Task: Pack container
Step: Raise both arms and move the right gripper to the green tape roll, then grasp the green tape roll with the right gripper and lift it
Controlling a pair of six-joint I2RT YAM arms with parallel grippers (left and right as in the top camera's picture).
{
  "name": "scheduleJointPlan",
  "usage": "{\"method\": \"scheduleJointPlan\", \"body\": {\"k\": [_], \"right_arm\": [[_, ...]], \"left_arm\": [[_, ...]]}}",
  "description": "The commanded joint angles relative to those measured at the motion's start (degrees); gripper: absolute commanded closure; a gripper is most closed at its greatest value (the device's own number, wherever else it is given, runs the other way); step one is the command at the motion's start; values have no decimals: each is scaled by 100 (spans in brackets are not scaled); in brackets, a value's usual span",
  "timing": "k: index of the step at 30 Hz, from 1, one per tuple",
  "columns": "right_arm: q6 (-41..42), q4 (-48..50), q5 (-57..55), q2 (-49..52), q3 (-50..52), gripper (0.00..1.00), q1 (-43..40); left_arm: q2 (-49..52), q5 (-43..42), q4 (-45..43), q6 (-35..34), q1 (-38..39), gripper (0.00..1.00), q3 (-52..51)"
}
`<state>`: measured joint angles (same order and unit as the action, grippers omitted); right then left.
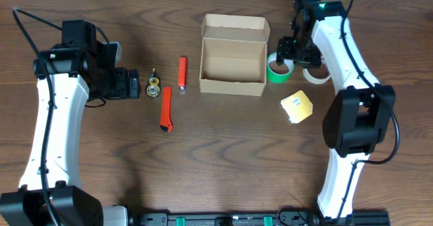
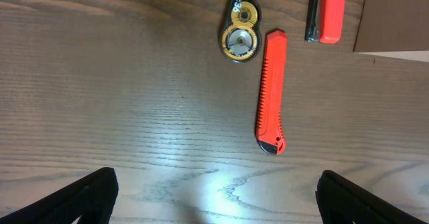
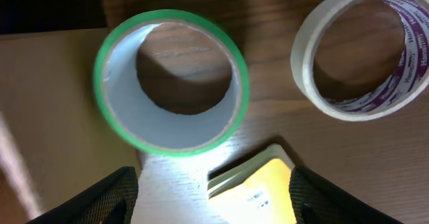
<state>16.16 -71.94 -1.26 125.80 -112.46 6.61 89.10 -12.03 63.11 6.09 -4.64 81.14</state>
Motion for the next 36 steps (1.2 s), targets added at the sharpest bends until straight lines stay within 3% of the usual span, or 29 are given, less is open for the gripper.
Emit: {"method": "scheduleJointPlan", "body": {"k": [1,16,20,22,27,36], "right_arm": [[4,81,-378,284,-109,27,-55],[-199,424,-433,1001,-109,29,-164],[-140,518,-435,1088,-109,46,-166],[-138,555,-433,1117,-109,65,-166],[-90,625,-435,1119,-109,97,-164],[-79,326,-442,990,-424,99,-164]], "left_arm": [[48,46,35,57,7,5,125],[46,46,35,57,7,4,125],[48,46,35,57,7,5,125],[48,46,35,57,7,4,125],[48,44,35,57,7,5,125],[48,46,35,57,7,5,125]]}}
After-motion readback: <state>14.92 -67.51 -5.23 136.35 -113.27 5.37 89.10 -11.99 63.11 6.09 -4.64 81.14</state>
